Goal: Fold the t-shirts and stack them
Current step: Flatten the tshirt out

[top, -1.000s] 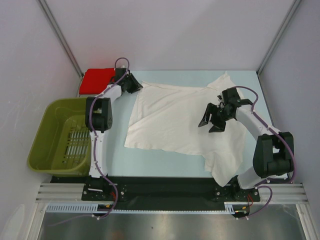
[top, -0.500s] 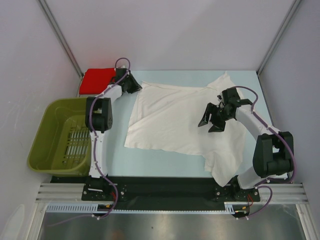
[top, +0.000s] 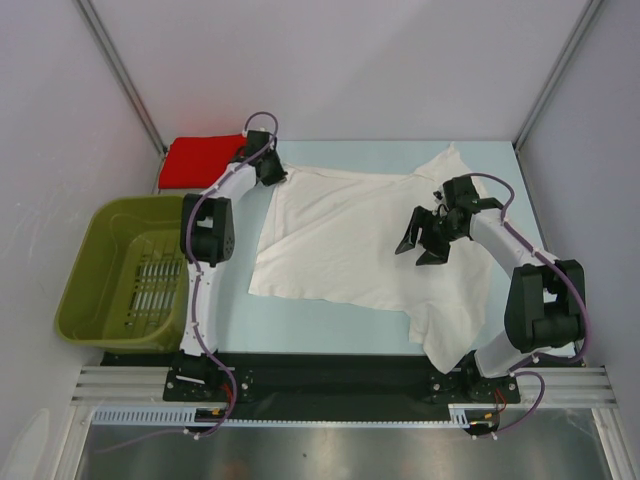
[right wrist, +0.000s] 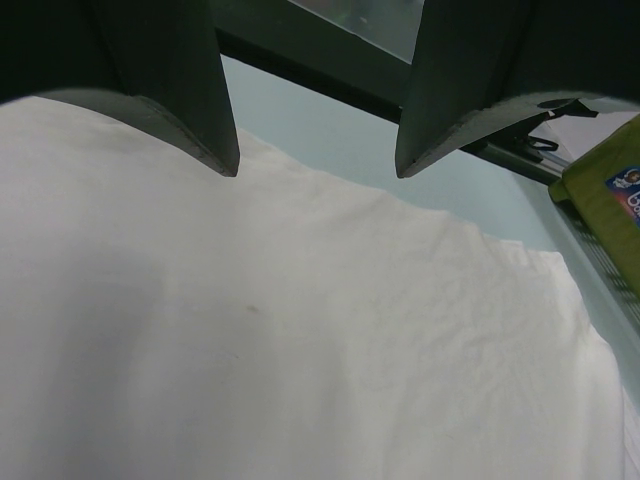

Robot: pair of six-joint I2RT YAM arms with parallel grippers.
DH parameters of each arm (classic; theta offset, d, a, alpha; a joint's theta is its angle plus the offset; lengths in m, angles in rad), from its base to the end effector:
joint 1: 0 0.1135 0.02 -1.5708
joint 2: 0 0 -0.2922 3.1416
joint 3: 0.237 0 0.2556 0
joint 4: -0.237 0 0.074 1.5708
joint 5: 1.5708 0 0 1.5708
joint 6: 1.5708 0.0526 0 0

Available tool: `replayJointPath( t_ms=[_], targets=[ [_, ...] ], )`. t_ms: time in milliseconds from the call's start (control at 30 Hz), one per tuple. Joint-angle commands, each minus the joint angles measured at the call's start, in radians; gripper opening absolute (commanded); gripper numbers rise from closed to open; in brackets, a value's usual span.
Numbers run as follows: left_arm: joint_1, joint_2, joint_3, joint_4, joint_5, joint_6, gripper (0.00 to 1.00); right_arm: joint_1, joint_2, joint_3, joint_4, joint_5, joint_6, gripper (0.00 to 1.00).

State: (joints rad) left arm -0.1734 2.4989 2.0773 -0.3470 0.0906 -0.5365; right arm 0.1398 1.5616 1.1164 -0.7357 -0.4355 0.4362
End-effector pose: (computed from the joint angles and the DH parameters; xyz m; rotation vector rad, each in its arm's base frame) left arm 0.5863 -0.1075 0.1539 -0.3848 2.3500 -0.4521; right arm 0.3075 0.0657 0.2403 0.2922 2.7846 0.7503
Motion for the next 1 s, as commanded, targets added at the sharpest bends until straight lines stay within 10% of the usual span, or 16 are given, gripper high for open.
replayJointPath(
  t_ms=[0, 967],
  targets=[
    [-0.001, -0.003, 0.067, -0.032, -0.054, 0.04, 0.0, -0.005, 0.0, 0.01, -0.008, -0.012, -0.002, 0.7],
    [0.017, 0.057, 0.224, 0.108, -0.1, 0.046, 0.0, -0.003, -0.044, -0.038, -0.071, 0.037, 0.007, 0.7]
  ],
)
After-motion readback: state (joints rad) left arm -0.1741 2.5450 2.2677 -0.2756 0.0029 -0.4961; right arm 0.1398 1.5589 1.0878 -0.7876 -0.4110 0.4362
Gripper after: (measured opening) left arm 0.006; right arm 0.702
